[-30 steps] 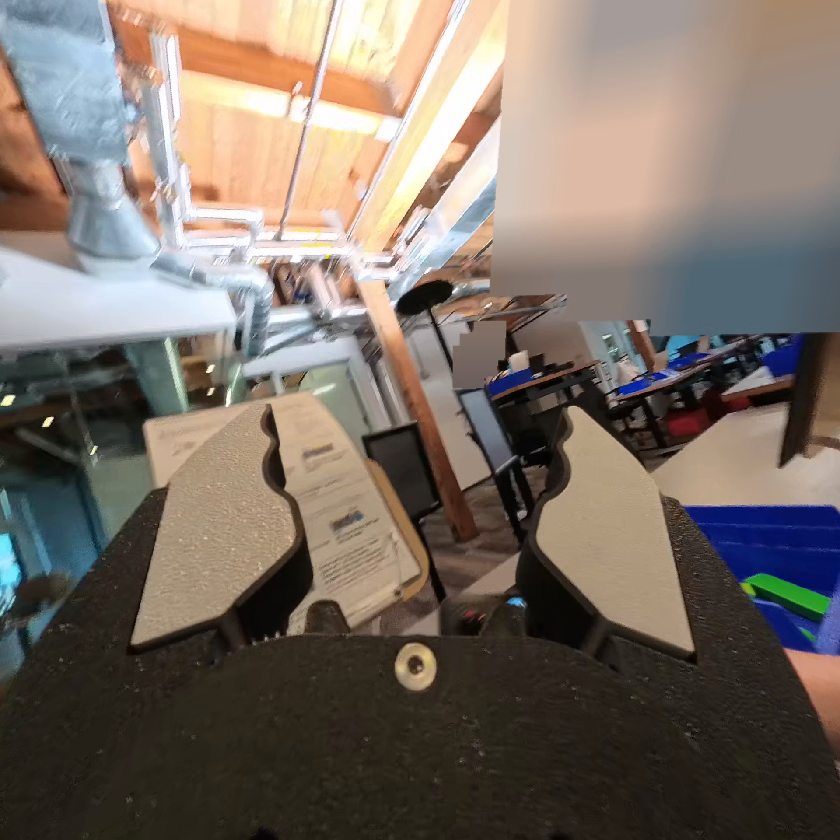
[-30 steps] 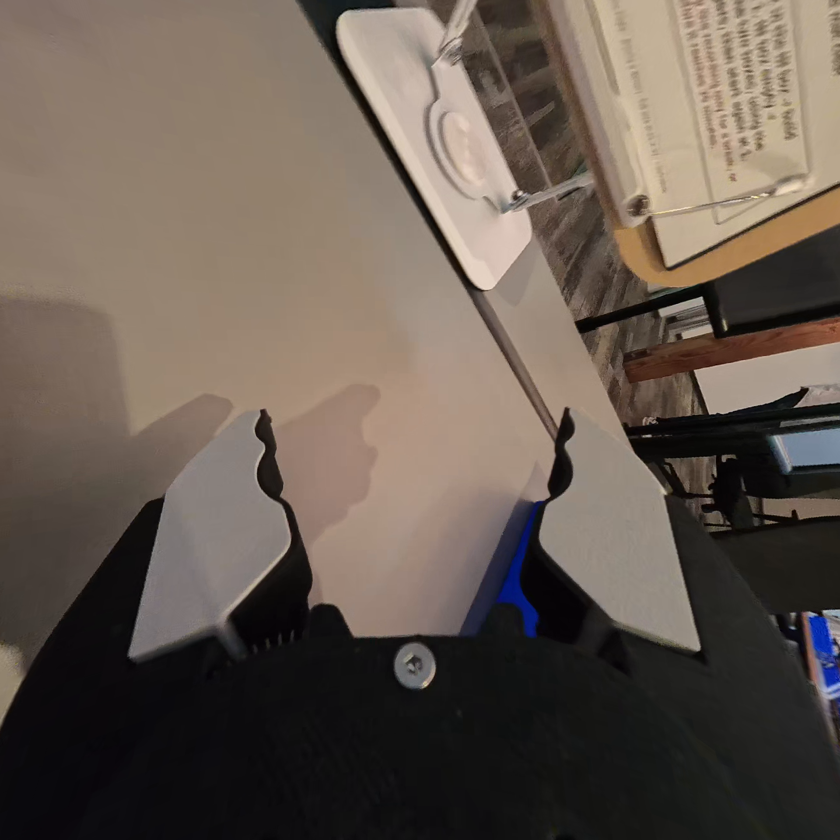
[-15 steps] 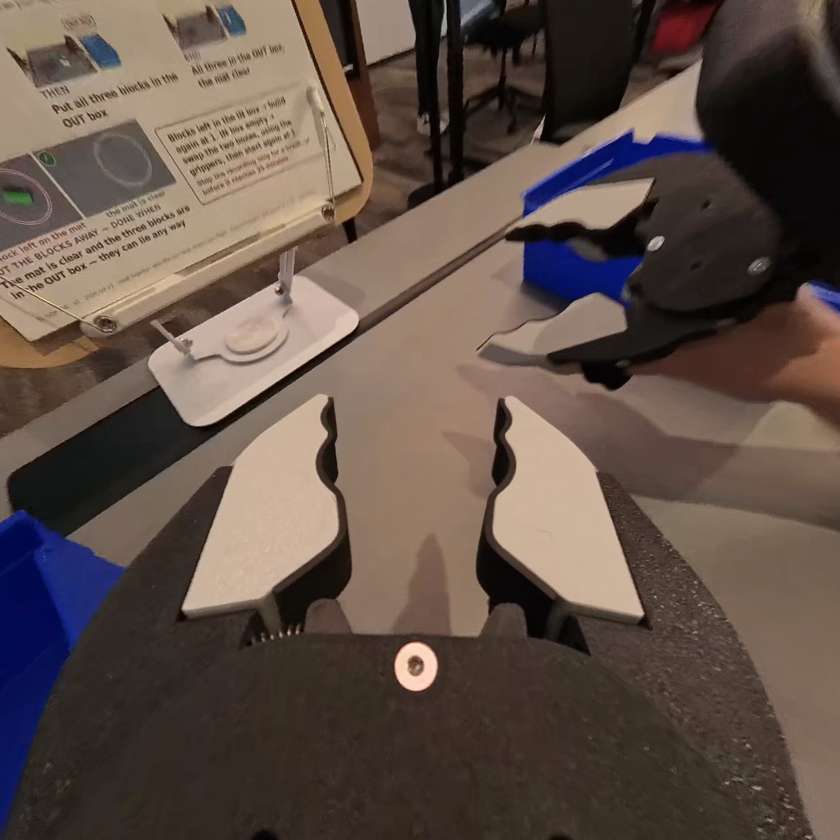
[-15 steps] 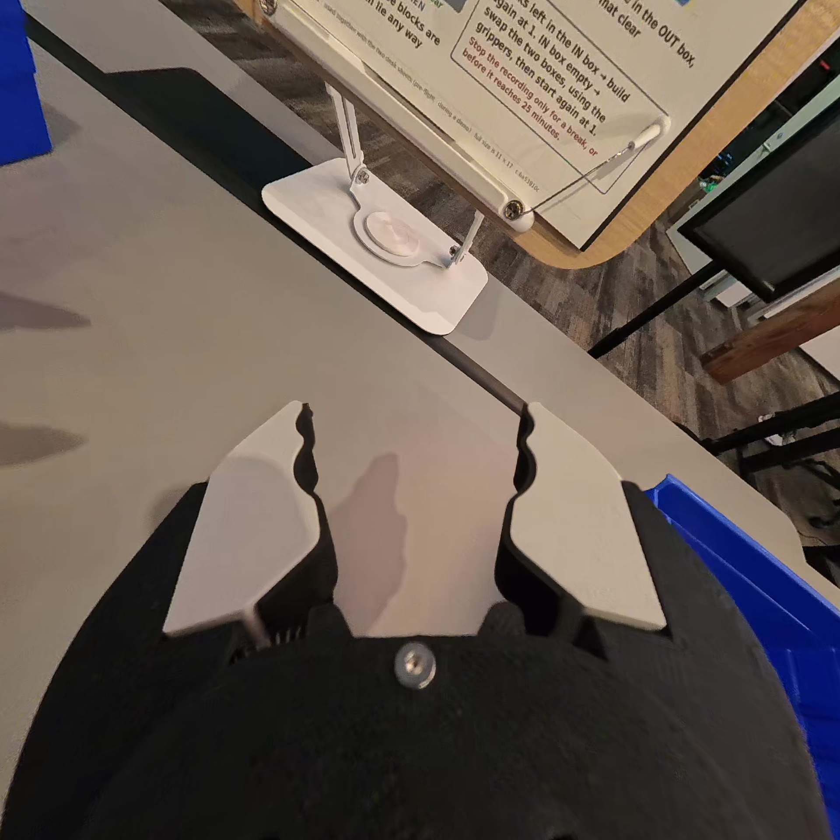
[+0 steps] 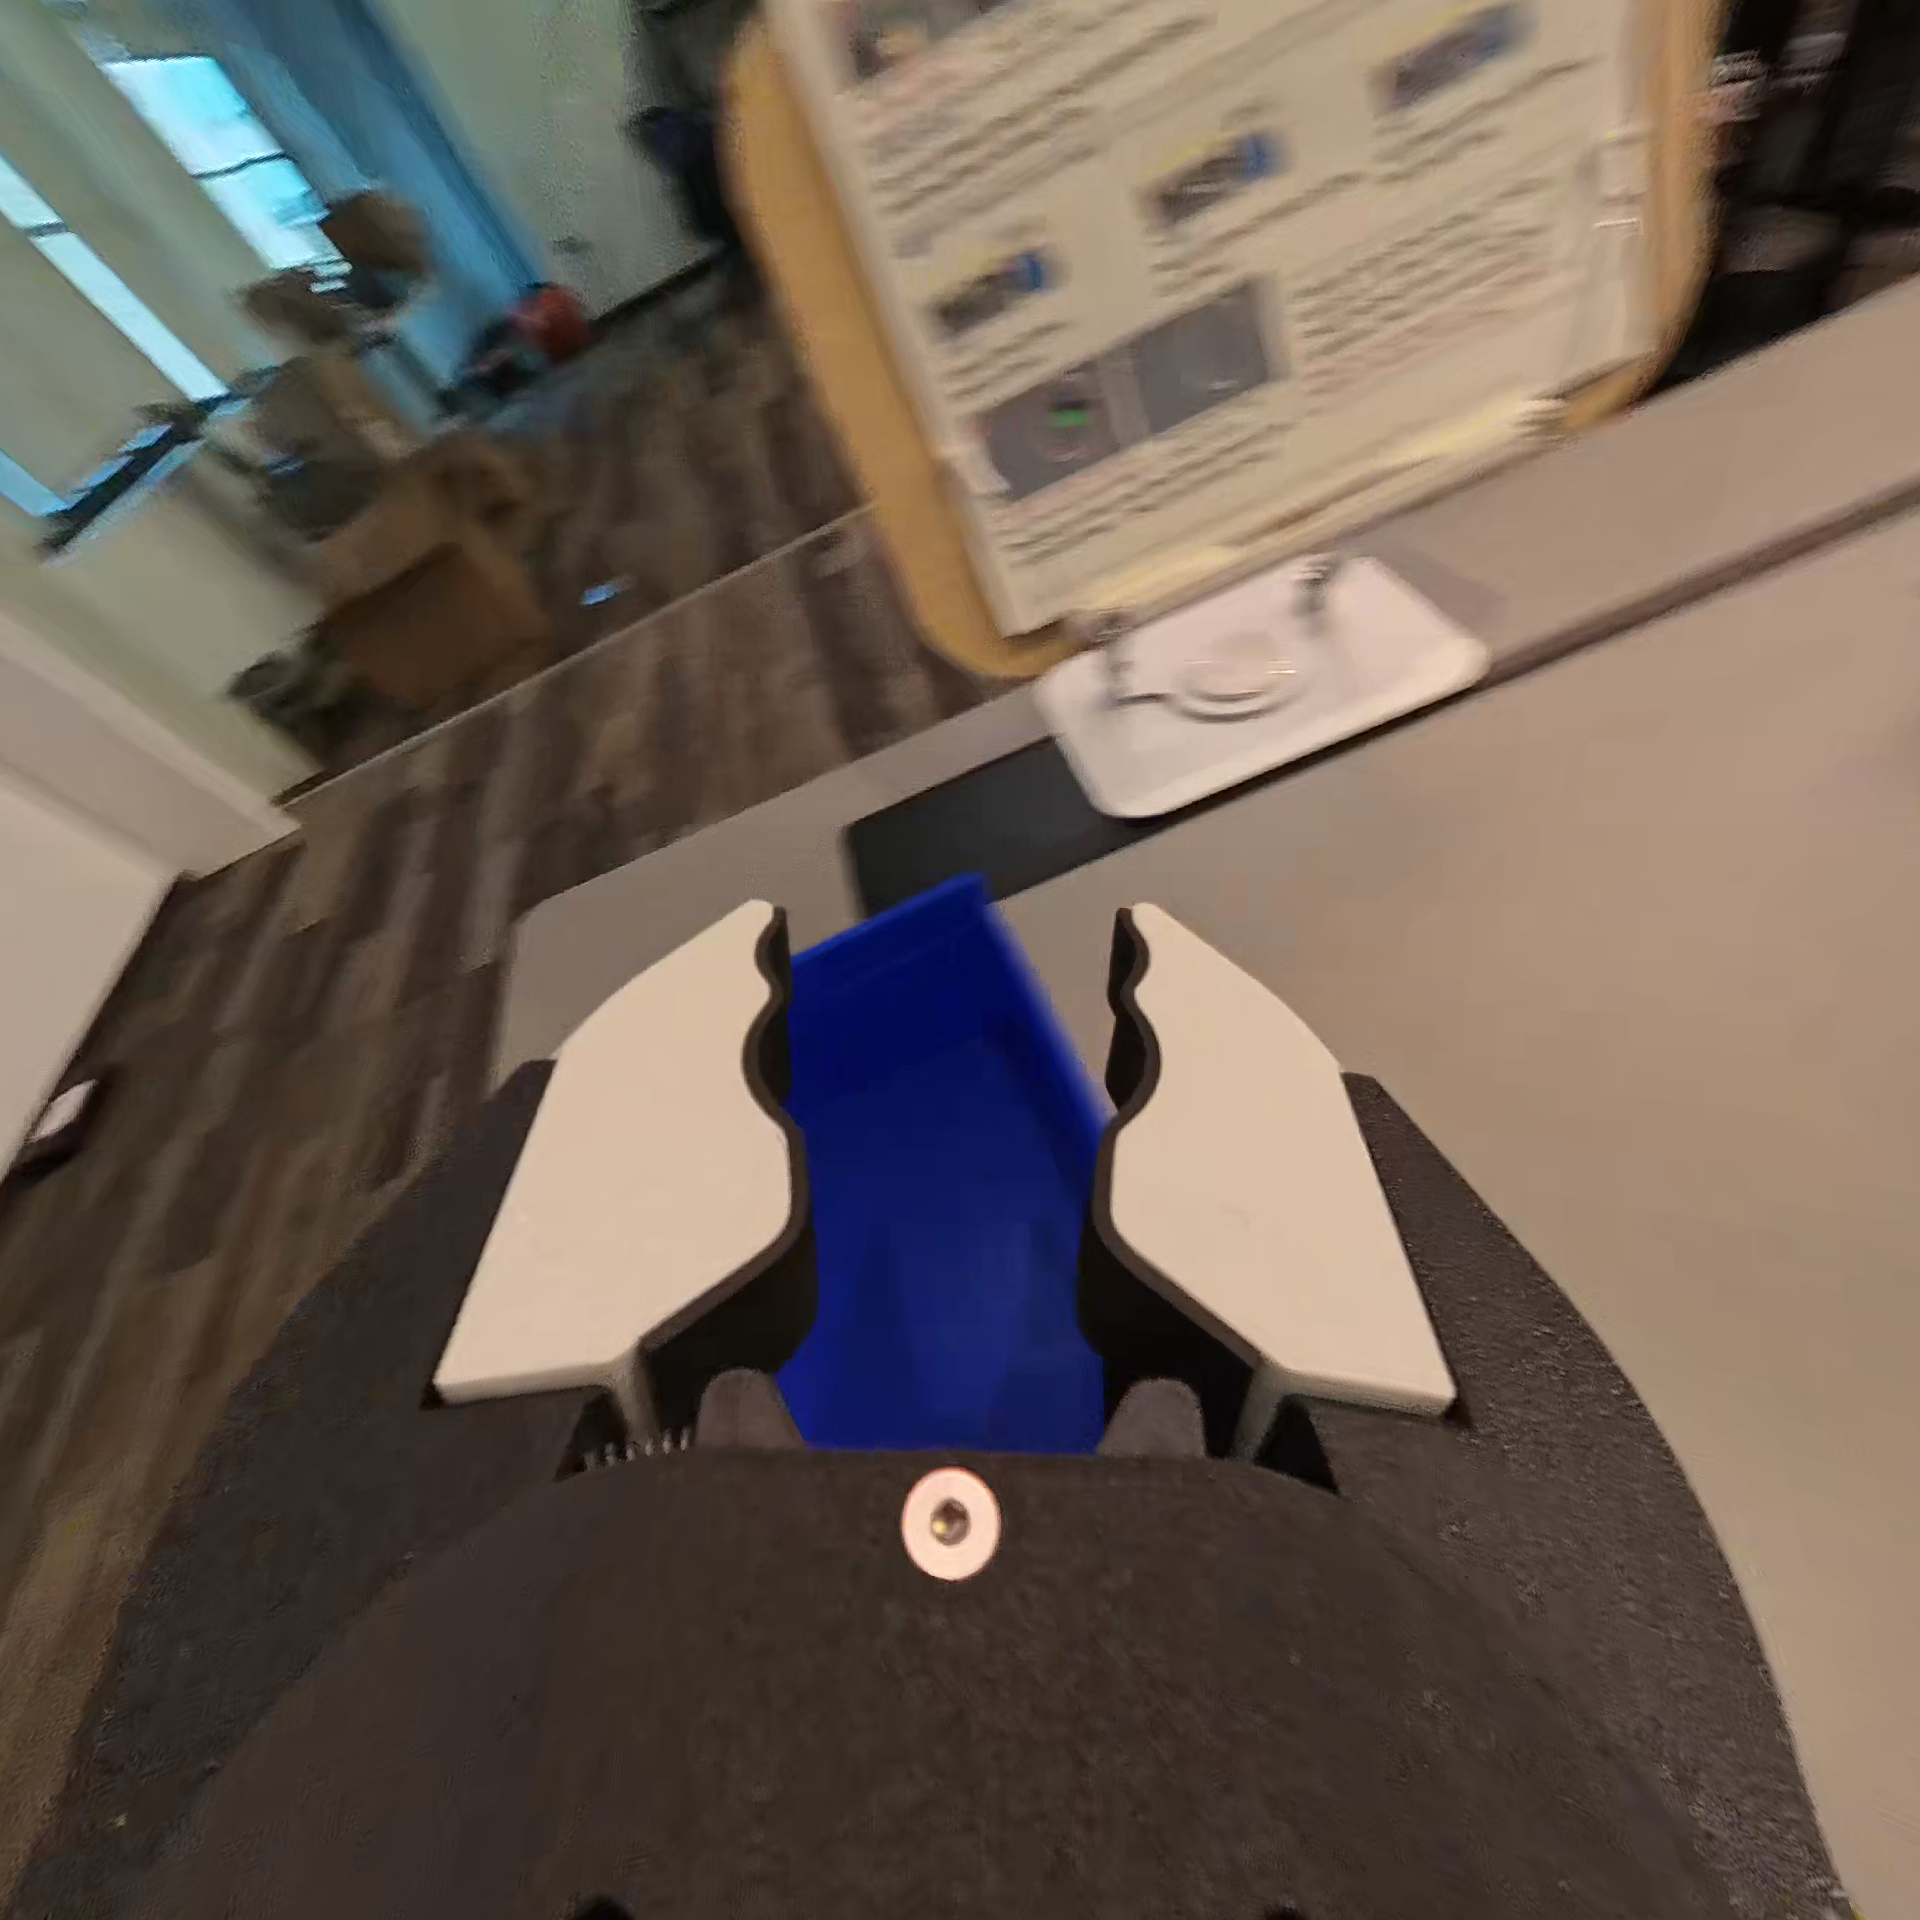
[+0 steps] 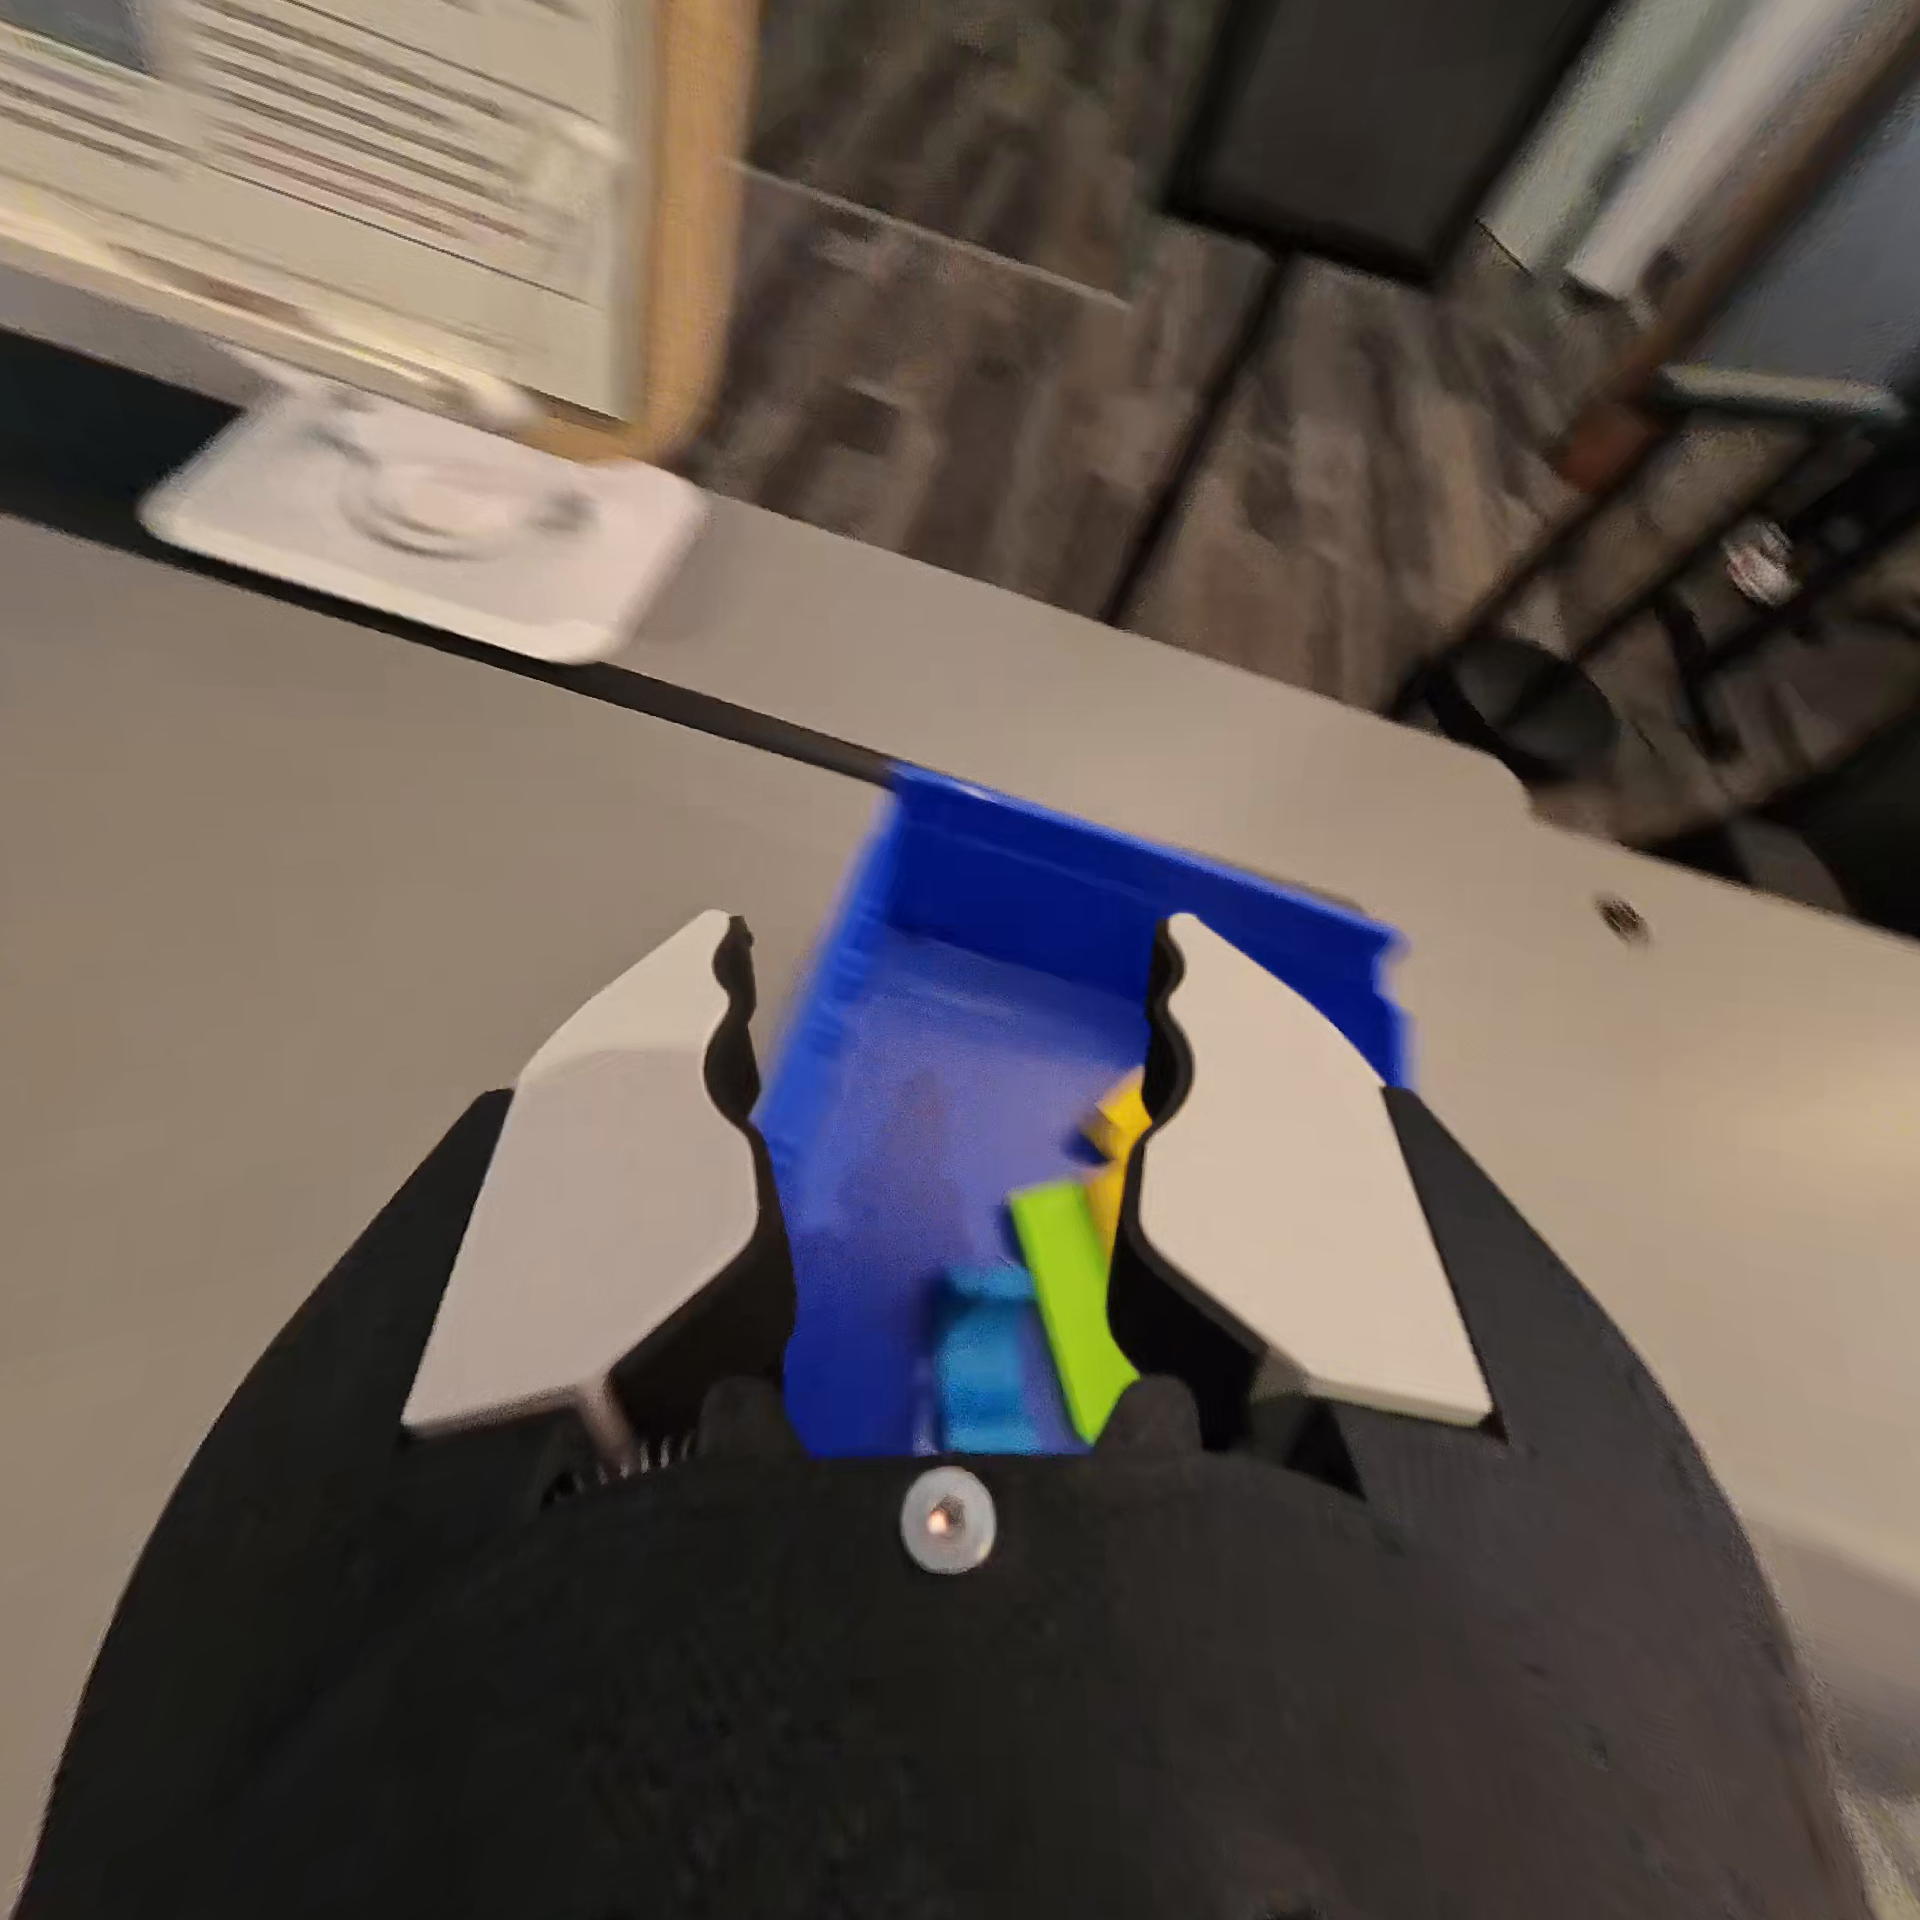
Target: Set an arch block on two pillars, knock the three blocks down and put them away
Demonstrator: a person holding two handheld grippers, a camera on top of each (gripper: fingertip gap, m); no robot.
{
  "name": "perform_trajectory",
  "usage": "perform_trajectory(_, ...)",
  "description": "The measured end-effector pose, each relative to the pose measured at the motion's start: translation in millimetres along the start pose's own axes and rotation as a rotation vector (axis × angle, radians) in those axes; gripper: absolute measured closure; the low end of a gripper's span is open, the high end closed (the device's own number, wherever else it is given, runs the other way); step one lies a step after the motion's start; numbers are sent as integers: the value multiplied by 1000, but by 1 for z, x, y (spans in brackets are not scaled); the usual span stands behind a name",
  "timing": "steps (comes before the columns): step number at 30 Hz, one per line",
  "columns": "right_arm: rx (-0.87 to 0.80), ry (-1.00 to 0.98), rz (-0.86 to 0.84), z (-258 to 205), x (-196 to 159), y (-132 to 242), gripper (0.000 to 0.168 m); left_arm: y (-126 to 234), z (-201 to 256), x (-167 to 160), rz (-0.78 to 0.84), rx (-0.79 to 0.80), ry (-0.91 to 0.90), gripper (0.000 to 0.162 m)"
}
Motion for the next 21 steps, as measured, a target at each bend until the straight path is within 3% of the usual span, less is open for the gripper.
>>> perform_trajectory(4,-163,-118,-217,88,-61,-5,99,30,-76,-34,-109,191,103,101)
perform_trajectory(10,-166,-233,-462,130,-133,-16,99,52,-145,-116,-352,293,310,97)
perform_trajectory(13,-145,-277,-538,137,-157,-19,99,52,-155,-145,-414,250,401,99)
perform_trajectory(18,-62,-348,-613,135,-178,-25,119,46,-149,-180,-560,168,468,98)
perform_trajectory(21,-34,-371,-656,132,-188,-28,122,35,-141,-188,-579,99,481,107)
Point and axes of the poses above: each gripper's, where its closed fingertips meet, y back along the fingers, x out of its top, z = x × y across the jaws, the point moved 2 cm from there along y, back along the fingers, and after that the axes turned 5 degrees about -x, right-handed, at the moved point
